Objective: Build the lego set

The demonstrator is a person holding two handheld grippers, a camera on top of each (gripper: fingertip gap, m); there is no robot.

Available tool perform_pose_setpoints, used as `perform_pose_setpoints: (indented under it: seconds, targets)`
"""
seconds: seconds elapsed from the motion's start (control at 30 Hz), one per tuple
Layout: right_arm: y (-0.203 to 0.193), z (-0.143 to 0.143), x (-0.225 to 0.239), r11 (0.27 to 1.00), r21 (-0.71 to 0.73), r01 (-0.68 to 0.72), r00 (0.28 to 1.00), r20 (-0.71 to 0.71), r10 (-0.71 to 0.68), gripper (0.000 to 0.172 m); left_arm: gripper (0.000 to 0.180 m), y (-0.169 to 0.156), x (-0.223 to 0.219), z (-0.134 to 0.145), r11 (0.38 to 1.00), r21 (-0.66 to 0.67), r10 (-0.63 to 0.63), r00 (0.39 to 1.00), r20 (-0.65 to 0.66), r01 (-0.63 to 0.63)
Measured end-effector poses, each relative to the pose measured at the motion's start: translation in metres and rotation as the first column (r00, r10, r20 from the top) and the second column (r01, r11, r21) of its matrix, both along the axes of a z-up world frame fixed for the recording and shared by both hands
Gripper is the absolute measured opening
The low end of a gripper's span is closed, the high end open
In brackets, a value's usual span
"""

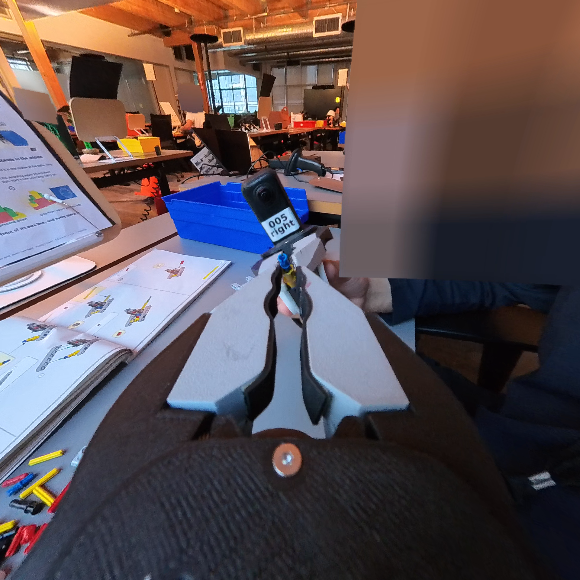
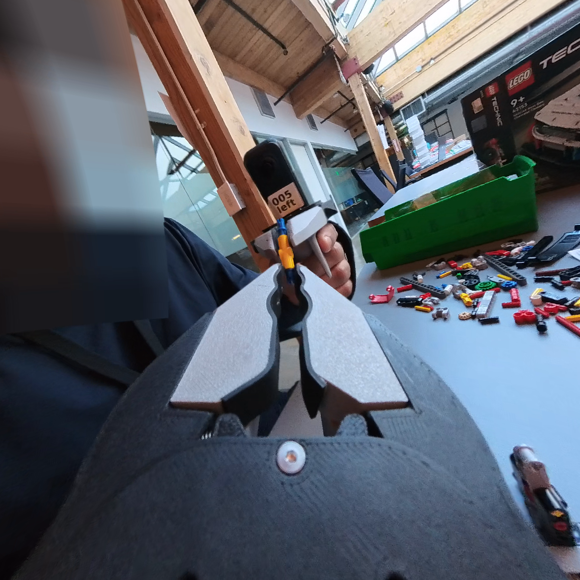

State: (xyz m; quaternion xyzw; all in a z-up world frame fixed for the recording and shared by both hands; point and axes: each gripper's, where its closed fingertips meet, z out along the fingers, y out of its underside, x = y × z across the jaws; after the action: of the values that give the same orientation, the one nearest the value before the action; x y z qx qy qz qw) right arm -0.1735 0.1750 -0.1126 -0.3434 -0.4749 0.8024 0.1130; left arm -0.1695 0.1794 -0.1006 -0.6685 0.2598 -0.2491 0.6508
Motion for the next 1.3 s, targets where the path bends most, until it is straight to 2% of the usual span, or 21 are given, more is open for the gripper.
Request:
perform_pose_setpoints:
  seconds: [0.13,0.3,0.37,0.57,0.63,0.73,0.8,0.87,0.93,1.0,1.1,1.2,1.3]
  targets:
    - [0.000,0.002,0.000,0.996,-0.079,-0.047,0.999,0.013,0.048,0.002,0.006,0.001,0.001,-0.008,1.000,-0.017,-0.025,1.000,-0.005,0.025]
    - [0.000,0.002,0.000,0.998,-0.059,-0.033,0.999,0.007,0.034,0.002,0.005,0.001,0.002,-0.008,1.000,-0.004,-0.021,1.000,0.005,0.021]
    - [0.002,-0.001,-0.002,0.998,-0.065,-0.025,0.999,0.023,0.027,0.003,0.013,0.002,0.003,-0.009,0.999,-0.017,-0.028,0.999,0.026,0.029]
    - [-0.001,-0.001,-0.003,0.992,-0.111,-0.061,0.998,0.028,0.064,0.003,0.005,0.002,0.001,-0.007,0.996,-0.050,-0.070,0.985,0.160,0.078]
    - [0.001,-0.004,-0.006,0.991,-0.117,-0.056,0.997,0.053,0.063,0.002,0.005,0.004,-0.002,-0.012,0.994,-0.081,-0.058,0.987,0.151,0.071]
    - [0.011,-0.023,-0.017,0.998,-0.012,0.055,0.988,0.146,-0.053,0.003,0.005,0.011,-0.014,-0.036,0.982,-0.189,-0.032,0.999,-0.006,0.031]
    - [0.025,-0.033,-0.021,0.975,0.128,0.182,0.967,0.159,-0.201,0.017,0.005,0.017,-0.027,-0.065,0.959,-0.279,-0.010,0.980,-0.196,-0.046]
    - [0.029,-0.044,-0.023,0.913,0.318,0.257,0.941,0.132,-0.311,0.021,0.005,0.017,-0.036,-0.095,0.936,-0.327,-0.017,0.913,-0.409,-0.129]
    - [0.024,-0.056,-0.025,0.811,0.509,0.289,0.920,0.085,-0.382,0.023,0.005,0.014,-0.033,-0.113,0.929,-0.336,-0.053,0.842,-0.536,-0.156]
    - [0.015,-0.068,-0.027,0.713,0.643,0.282,0.914,0.046,-0.403,0.024,0.005,0.013,-0.030,-0.123,0.927,-0.333,-0.073,0.787,-0.612,-0.173]
    - [0.009,-0.088,-0.029,0.621,0.749,0.231,0.912,0.056,-0.406,0.017,0.005,0.016,-0.030,-0.128,0.930,-0.315,-0.077,0.741,-0.667,-0.187]
    - [0.013,-0.096,-0.028,0.584,0.784,0.211,0.904,0.070,-0.421,0.001,0.005,0.014,-0.029,-0.134,0.926,-0.334,-0.113,0.715,-0.690,-0.176]
    - [0.014,-0.103,-0.027,0.564,0.806,0.183,0.904,0.087,-0.418,0.001,0.006,0.013,-0.030,-0.139,0.921,-0.350,-0.136,0.697,-0.704,-0.173]
